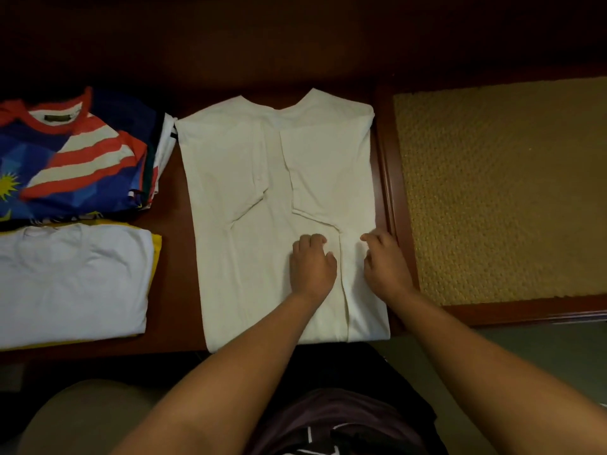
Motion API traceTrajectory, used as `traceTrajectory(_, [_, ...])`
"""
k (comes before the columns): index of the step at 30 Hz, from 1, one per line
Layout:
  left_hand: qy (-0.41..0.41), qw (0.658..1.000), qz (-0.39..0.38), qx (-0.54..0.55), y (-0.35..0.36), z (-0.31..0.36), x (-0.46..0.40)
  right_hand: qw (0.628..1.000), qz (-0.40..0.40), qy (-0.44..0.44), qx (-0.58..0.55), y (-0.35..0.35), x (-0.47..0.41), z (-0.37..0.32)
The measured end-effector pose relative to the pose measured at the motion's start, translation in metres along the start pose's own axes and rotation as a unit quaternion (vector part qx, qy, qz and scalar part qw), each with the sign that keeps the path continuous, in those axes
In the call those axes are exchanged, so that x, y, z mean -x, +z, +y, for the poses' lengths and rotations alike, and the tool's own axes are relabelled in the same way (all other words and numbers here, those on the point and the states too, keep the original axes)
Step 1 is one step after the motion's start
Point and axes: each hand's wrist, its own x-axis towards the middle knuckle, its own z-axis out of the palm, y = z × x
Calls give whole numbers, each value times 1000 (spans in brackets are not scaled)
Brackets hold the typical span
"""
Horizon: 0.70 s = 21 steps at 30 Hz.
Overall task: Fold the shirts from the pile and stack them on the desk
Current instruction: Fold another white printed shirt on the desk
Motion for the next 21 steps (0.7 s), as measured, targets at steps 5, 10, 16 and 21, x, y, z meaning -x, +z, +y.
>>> traceTrajectory(5, [37,987,-23,-156,-14,-27,-48,991,-82,-53,93,23,-52,-14])
traceTrajectory(10, [71,977,-52,-194,-26,-43,-58,980,-114,-49,155,29,-58,-14])
traceTrajectory(16, [104,987,113,-39,-70,-52,-98,998,-19,-59,27,14,-105,-60])
traceTrajectory(21, [-10,997,-35,-70,-93,-27,-141,994,14,-92,56,-7,-222,-109])
